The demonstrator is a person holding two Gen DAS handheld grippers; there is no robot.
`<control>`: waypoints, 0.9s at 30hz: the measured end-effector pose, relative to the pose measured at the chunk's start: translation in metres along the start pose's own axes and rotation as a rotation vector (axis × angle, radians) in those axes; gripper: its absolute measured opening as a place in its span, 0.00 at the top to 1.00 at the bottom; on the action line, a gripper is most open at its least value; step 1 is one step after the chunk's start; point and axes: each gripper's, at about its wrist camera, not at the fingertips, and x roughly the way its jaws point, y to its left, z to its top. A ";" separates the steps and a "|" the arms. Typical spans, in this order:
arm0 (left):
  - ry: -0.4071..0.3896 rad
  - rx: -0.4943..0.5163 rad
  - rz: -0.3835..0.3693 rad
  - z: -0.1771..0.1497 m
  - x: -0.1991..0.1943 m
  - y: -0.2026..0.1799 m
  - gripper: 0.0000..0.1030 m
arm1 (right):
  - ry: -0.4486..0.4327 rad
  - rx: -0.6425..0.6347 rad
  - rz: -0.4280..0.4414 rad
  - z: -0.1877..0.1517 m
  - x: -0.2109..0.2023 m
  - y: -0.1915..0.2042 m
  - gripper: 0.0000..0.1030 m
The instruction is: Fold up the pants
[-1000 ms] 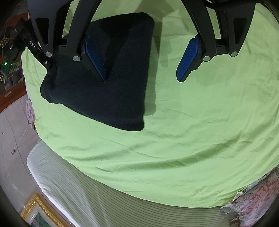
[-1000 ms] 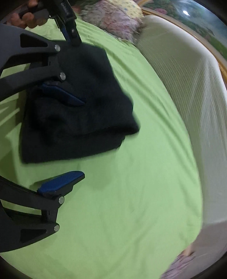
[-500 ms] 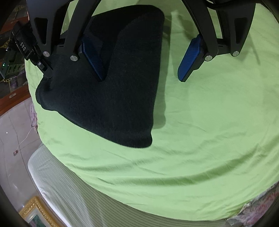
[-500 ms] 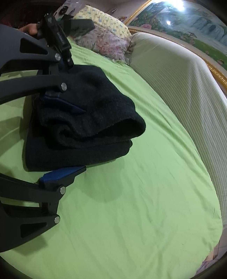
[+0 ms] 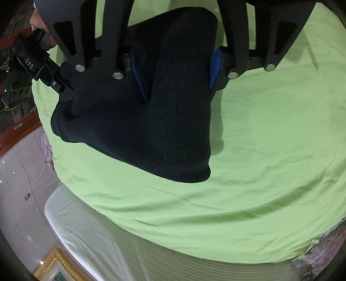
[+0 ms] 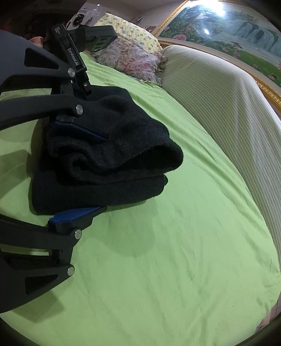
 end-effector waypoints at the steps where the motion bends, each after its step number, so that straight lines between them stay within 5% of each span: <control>1: -0.015 -0.001 -0.003 0.000 -0.004 -0.001 0.56 | -0.011 -0.007 0.001 -0.001 -0.002 0.004 0.49; 7: -0.069 0.013 -0.009 -0.004 -0.032 -0.002 0.67 | -0.057 -0.071 0.016 -0.004 -0.012 0.031 0.53; 27: -0.242 -0.103 0.116 0.002 -0.127 0.080 0.67 | 0.003 -0.240 0.189 -0.005 0.042 0.128 0.54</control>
